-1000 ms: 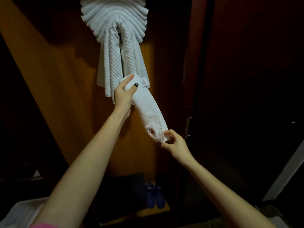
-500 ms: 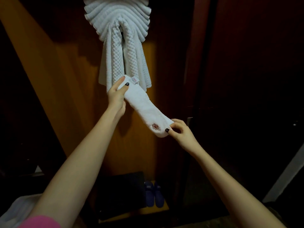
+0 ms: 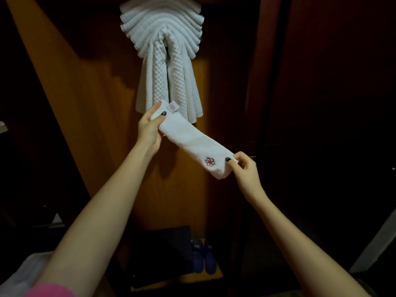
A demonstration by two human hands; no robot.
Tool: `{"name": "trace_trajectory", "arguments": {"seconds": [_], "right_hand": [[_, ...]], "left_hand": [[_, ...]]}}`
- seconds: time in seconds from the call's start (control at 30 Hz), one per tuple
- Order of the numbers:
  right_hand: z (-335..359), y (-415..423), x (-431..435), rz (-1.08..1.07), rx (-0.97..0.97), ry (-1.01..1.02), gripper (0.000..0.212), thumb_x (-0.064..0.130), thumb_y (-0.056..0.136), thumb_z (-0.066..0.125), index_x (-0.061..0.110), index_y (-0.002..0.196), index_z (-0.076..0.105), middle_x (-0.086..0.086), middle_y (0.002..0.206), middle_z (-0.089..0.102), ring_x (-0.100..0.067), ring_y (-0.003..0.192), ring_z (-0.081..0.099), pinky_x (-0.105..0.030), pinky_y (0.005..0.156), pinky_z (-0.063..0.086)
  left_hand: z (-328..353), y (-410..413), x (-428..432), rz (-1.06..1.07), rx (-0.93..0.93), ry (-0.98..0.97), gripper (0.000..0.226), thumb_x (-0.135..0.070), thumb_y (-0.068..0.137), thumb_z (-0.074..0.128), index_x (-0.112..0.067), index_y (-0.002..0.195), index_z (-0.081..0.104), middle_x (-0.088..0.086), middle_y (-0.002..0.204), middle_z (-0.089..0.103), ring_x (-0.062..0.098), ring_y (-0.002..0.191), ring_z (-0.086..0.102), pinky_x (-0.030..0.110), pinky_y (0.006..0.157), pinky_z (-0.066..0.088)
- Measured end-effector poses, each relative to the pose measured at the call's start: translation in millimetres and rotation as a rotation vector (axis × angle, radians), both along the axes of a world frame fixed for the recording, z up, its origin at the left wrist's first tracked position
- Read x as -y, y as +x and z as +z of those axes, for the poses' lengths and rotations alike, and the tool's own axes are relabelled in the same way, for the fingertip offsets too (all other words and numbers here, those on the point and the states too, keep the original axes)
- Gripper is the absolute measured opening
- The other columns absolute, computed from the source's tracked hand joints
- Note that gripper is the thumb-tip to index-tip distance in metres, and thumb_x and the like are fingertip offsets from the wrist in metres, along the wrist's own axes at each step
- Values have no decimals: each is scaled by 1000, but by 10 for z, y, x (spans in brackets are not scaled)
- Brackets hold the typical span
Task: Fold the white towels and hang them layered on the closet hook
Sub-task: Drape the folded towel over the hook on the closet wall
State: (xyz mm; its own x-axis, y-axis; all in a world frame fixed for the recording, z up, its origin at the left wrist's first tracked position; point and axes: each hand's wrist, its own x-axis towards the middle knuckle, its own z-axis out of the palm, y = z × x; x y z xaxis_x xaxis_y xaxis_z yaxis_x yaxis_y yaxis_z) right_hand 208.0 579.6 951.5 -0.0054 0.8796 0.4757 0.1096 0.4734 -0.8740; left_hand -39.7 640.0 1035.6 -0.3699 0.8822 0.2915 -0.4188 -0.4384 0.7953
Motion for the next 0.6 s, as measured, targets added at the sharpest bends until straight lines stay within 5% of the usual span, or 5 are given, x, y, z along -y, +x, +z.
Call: {"name": "trace_trajectory", "arguments": {"seconds": [0.1,0.27,0.33,0.43,0.6], "right_hand": [[100,0,55,-63,42,74,26,25,92,54,15,69,46,2,67,44,-6,63,39,-24,58,31],[126,88,148,-201,363,278,19,10,99,51,14,80,46,13,58,43,-3,52,48,-16,48,31],[119,102,199,-244,442,337,17,8,98,50,13,83,46,13,62,46,-4,55,51,-15,50,33],[144,127,222,-284,443,388,18,2,96,53,2,78,51,-4,72,53,-10,62,47,-19,58,34],[201,214,207,-253,400,257,19,8,97,53,4,79,54,0,63,52,-12,55,50,-21,49,35]], "left_hand": [[-125,5,-5,67,0,-31,46,14,88,56,-5,130,58,16,133,57,17,106,64,20,78,54],[-267,92,-16,216,-130,-96,47,10,87,59,-8,130,59,9,134,58,16,114,59,21,93,51],[-282,149,-22,274,-200,-76,47,8,87,61,-8,131,59,6,131,58,13,114,57,12,86,50],[-283,206,-38,304,-221,-62,46,8,87,60,-6,131,59,2,124,57,11,110,56,6,76,49],[-302,203,-80,265,-180,-71,47,8,87,62,-7,132,59,0,123,59,10,107,58,9,76,50]]}}
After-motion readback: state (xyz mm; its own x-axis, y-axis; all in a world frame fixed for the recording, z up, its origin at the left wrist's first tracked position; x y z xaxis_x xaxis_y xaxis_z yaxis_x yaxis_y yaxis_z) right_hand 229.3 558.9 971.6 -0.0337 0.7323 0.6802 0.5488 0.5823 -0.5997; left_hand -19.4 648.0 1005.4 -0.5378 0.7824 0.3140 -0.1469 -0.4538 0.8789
